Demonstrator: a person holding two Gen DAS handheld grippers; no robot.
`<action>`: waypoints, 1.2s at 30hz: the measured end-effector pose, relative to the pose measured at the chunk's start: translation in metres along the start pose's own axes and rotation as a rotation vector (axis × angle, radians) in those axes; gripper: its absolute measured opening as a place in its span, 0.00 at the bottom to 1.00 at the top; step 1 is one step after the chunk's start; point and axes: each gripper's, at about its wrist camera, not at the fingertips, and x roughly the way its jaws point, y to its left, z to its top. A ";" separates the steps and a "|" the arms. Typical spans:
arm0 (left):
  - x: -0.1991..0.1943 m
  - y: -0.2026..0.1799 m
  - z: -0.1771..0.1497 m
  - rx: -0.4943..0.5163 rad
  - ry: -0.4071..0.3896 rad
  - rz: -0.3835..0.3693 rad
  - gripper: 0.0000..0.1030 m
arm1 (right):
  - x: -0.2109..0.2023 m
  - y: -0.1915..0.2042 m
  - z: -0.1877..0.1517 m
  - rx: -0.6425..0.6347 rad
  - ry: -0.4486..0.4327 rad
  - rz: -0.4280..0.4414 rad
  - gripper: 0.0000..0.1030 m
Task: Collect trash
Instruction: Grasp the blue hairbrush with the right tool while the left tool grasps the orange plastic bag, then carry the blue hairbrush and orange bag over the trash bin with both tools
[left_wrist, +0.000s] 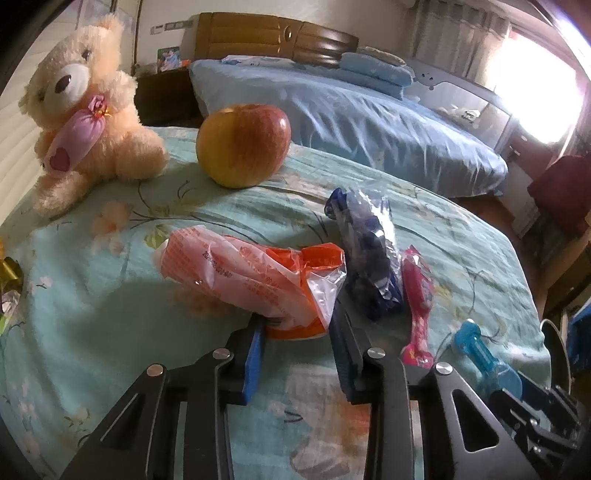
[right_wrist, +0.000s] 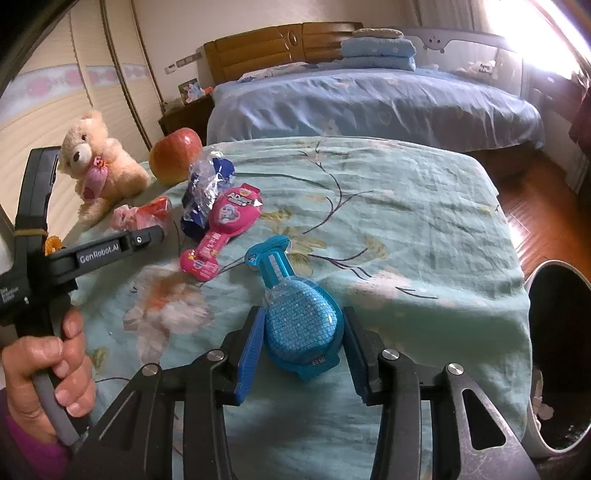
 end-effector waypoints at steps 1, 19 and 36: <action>-0.003 0.000 -0.001 0.003 -0.001 -0.004 0.29 | 0.000 0.001 0.000 0.000 -0.002 0.001 0.41; -0.064 -0.022 -0.050 0.126 -0.011 -0.121 0.28 | -0.026 -0.019 -0.013 0.084 -0.037 0.003 0.41; -0.086 -0.074 -0.075 0.255 -0.002 -0.201 0.28 | -0.057 -0.052 -0.030 0.163 -0.087 -0.038 0.41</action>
